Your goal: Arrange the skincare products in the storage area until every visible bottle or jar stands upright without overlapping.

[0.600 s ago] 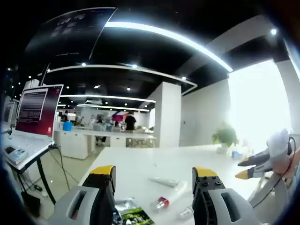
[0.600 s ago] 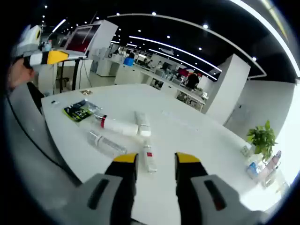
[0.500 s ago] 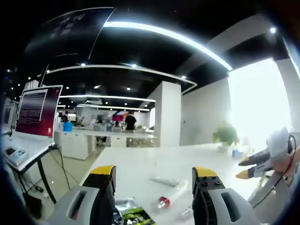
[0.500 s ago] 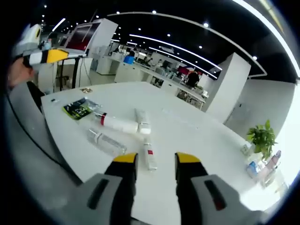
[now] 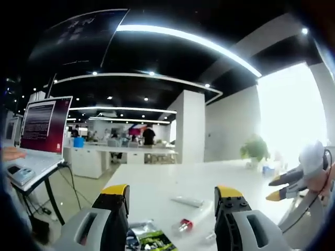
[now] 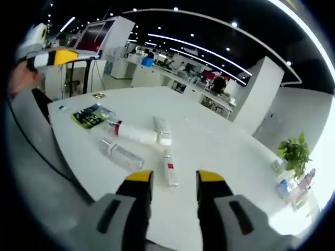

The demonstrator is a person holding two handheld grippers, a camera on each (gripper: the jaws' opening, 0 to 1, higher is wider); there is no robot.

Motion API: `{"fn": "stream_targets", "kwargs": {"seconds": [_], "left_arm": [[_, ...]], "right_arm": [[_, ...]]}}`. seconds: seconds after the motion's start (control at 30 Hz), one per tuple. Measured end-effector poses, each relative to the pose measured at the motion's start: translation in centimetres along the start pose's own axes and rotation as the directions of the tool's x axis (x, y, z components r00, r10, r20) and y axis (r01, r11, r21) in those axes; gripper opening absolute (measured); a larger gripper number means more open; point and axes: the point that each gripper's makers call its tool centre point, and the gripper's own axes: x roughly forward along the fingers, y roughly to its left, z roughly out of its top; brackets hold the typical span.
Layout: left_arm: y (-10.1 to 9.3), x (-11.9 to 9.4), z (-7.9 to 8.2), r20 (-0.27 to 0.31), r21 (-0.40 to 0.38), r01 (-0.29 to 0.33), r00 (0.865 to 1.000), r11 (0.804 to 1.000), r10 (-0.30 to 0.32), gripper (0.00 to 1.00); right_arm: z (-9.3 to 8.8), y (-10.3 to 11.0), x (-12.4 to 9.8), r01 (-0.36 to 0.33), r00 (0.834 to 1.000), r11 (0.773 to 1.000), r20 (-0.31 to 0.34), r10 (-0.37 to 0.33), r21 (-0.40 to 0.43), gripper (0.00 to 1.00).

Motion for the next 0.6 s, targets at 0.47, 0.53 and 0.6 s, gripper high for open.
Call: {"fn": "stream_targets", "kwargs": {"seconds": [0.47, 0.53, 0.6], "left_arm": [[0.02, -0.12, -0.08, 0.0, 0.013, -0.005, 1.0, 1.0, 0.005, 0.67], [0.1, -0.17, -0.06, 0.001, 0.017, -0.01, 1.0, 1.0, 0.01, 0.68], [0.26, -0.18, -0.11, -0.001, 0.025, -0.016, 1.0, 1.0, 0.017, 0.68]], "right_arm": [[-0.12, 0.03, -0.01, -0.004, 1.0, 1.0, -0.002, 0.004, 0.0, 0.34], [-0.15, 0.16, 0.05, -0.01, 1.0, 1.0, -0.005, 0.01, -0.005, 0.35], [-0.15, 0.24, 0.11, -0.013, 1.0, 1.0, -0.008, 0.013, -0.014, 0.37]]}}
